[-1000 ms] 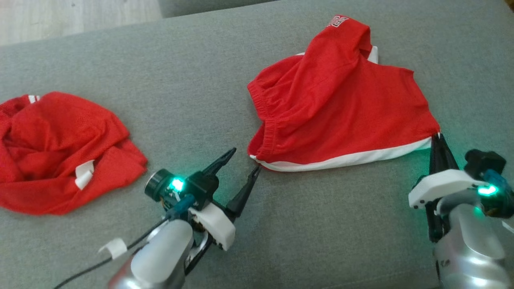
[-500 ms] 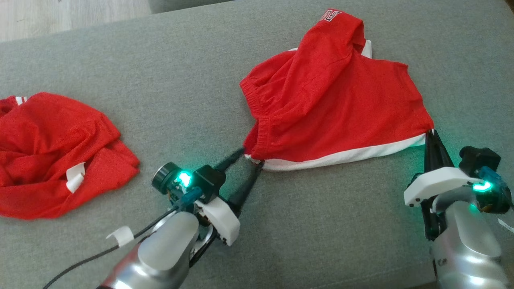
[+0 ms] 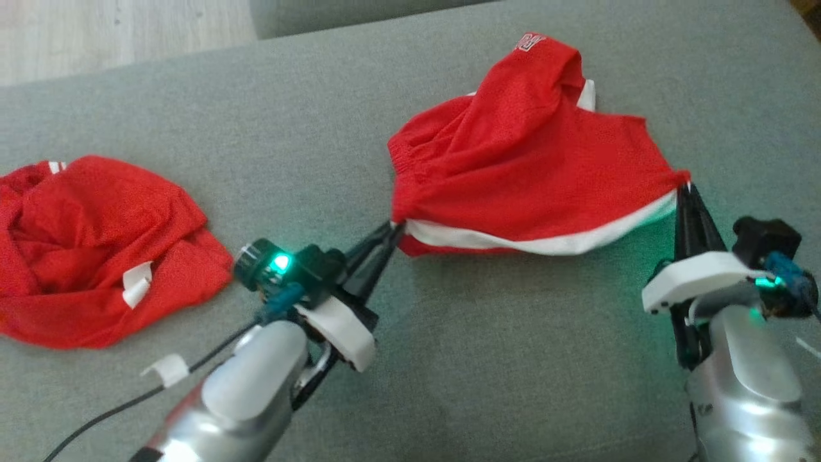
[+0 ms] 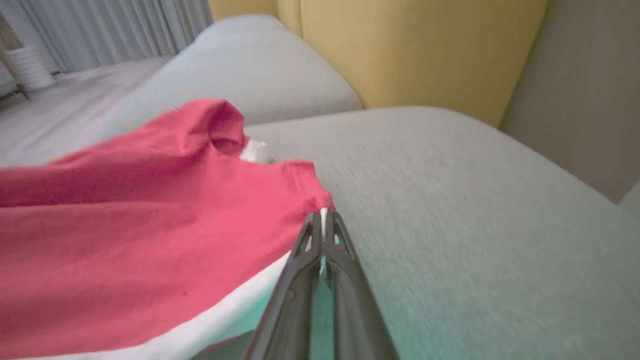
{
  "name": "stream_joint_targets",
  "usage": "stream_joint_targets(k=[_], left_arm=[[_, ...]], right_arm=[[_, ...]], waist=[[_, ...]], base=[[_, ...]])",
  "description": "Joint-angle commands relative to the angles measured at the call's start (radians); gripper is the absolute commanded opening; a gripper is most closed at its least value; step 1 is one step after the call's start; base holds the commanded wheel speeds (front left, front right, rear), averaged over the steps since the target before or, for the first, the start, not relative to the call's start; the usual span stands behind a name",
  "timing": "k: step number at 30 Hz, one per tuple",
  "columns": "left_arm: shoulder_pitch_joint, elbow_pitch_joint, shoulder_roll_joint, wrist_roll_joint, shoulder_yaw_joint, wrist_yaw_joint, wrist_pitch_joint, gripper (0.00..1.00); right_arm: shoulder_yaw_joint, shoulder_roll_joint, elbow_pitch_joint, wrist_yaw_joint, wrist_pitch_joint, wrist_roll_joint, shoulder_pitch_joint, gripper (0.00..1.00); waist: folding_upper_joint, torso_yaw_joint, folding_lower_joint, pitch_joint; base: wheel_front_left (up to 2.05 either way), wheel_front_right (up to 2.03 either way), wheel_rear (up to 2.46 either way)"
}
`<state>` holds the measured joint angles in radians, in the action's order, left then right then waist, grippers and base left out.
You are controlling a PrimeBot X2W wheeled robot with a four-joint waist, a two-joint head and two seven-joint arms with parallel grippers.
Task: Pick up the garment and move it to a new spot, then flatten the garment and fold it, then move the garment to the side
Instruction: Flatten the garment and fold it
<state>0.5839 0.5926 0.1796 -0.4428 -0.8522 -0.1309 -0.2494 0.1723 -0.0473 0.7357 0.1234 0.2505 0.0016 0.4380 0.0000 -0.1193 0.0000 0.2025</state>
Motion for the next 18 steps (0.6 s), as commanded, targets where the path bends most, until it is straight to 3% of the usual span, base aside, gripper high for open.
stream_joint_targets(k=[1, 8, 13, 18], left_arm=[[0.011, -0.044, 0.035, 0.003, 0.054, 0.011, -0.012, 0.0], [0.037, -0.128, 0.123, -0.01, 0.146, 0.026, -0.012, 0.0], [0.098, -0.193, 0.167, -0.009, 0.177, 0.036, 0.011, 0.0], [0.146, -0.275, 0.207, -0.019, 0.223, 0.068, 0.047, 0.0]], right_arm=[[-0.04, -0.003, -0.058, 0.007, 0.011, 0.013, 0.01, 0.0], [-0.085, -0.007, -0.217, 0.007, -0.025, 0.092, 0.06, 0.0], [-0.19, -0.066, -0.378, 0.007, -0.122, 0.167, 0.099, 0.0], [-0.232, -0.104, -0.529, 0.007, -0.216, 0.227, 0.141, 0.0]], waist=[[0.0, 0.003, 0.0, -0.019], [0.0, 0.015, 0.0, -0.091], [0.0, 0.022, 0.0, -0.146], [0.0, 0.024, 0.0, -0.199]], base=[[0.0, 0.0, 0.0], [0.0, 0.0, 0.0], [0.0, 0.0, 0.0], [0.0, 0.0, 0.0]])
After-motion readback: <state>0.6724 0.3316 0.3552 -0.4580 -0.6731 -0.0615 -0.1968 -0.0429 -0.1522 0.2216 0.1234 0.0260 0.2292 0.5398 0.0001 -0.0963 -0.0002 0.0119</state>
